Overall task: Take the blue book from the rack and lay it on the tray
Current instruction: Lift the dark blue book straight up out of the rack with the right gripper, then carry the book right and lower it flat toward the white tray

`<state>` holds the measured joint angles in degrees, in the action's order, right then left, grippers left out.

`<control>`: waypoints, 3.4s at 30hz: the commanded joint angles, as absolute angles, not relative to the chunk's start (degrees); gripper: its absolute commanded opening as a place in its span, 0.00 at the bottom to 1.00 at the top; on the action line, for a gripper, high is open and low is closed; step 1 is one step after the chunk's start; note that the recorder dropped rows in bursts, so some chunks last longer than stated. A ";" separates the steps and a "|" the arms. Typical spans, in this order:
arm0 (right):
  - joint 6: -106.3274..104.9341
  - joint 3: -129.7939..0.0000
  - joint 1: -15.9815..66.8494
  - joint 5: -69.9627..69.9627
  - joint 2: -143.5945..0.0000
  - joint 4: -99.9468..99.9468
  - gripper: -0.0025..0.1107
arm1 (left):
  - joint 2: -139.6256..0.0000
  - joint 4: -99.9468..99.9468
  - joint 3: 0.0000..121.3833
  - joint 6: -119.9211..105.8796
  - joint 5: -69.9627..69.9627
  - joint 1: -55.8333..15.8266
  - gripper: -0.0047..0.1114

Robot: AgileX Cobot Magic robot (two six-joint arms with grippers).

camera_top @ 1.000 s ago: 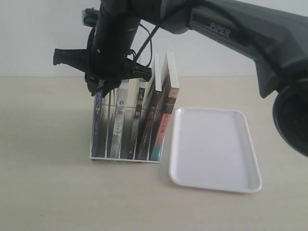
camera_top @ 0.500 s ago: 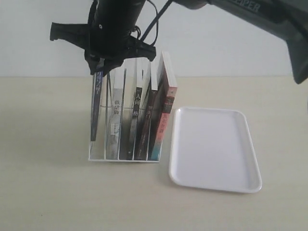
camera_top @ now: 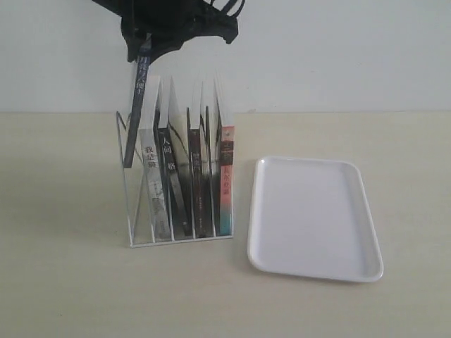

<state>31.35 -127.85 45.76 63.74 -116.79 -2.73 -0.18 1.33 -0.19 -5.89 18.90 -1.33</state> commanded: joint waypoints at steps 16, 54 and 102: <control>27.50 -128.66 45.73 60.78 -107.27 1.05 0.02 | 0.00 1.46 0.00 -6.02 18.00 -1.22 0.08; 14.88 -127.94 45.73 69.96 -76.21 18.66 0.02 | 0.00 1.46 0.00 -6.02 18.00 -1.22 0.08; -4.80 -41.24 45.63 19.75 -64.73 59.72 0.02 | 0.00 1.46 0.00 -6.02 18.00 -1.22 0.08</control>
